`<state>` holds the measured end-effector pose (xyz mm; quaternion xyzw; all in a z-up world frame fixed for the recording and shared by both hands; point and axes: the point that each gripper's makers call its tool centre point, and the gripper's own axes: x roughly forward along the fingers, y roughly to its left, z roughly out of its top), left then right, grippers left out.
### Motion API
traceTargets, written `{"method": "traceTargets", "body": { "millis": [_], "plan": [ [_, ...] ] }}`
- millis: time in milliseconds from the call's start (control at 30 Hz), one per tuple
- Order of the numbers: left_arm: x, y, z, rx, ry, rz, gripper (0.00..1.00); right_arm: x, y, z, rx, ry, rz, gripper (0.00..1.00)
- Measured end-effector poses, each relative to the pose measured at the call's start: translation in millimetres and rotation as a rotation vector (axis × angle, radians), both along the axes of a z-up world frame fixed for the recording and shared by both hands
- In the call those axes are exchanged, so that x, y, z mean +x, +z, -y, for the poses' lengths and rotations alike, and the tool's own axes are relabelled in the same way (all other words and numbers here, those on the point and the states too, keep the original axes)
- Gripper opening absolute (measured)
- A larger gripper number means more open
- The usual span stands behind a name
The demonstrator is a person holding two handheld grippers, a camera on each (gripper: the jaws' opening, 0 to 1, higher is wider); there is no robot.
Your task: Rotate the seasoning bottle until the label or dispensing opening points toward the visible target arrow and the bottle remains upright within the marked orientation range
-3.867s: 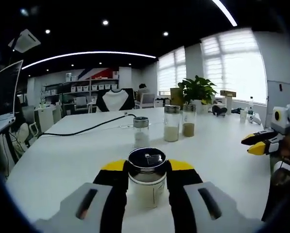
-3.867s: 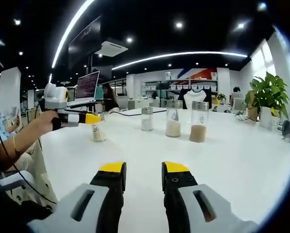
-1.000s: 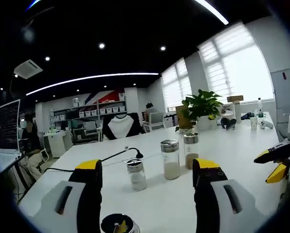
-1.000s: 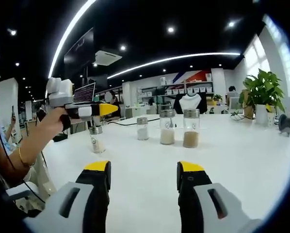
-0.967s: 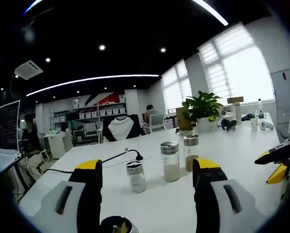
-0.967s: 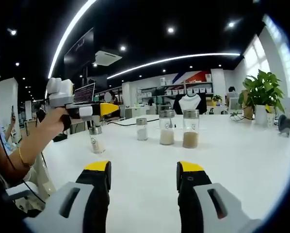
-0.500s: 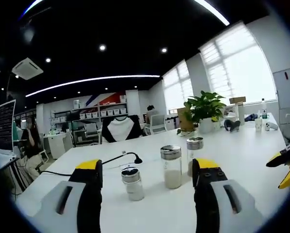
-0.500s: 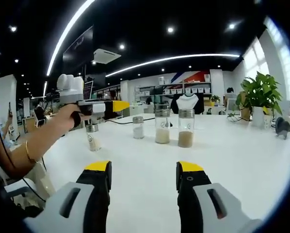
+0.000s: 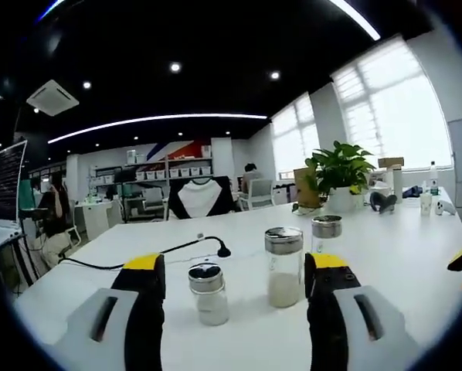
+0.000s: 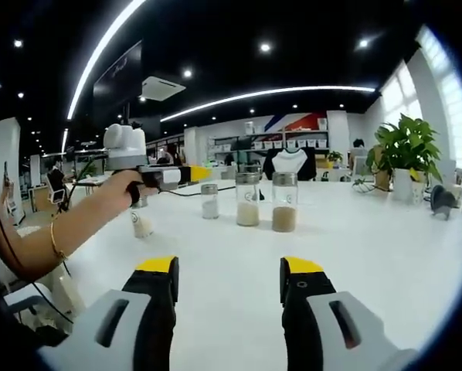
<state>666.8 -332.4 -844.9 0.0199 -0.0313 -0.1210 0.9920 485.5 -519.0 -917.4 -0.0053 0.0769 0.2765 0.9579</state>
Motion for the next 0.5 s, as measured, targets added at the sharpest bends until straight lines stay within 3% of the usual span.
{"method": "traceTargets", "body": {
  "millis": [33,100,267,500],
  "plan": [
    [1.3,5.1,-2.2,-0.023,0.017,0.03,0.78,0.0,0.3,0.1,0.0,-0.001,0.001,0.52],
    [5.3,6.1,-7.6,-0.003,0.061,0.043,0.77,-0.2,1.7,-0.5,0.0,0.001,0.007,0.52],
    [22.4,-1.5,-11.2,-0.038,0.082,0.013,0.76,0.2,3.9,-1.3,0.001,0.001,0.01,0.52],
    [46.7,-22.8,-9.4,-0.022,0.095,-0.032,0.71,2.0,1.0,-1.4,-0.005,-0.01,0.001,0.51]
  ]
}}
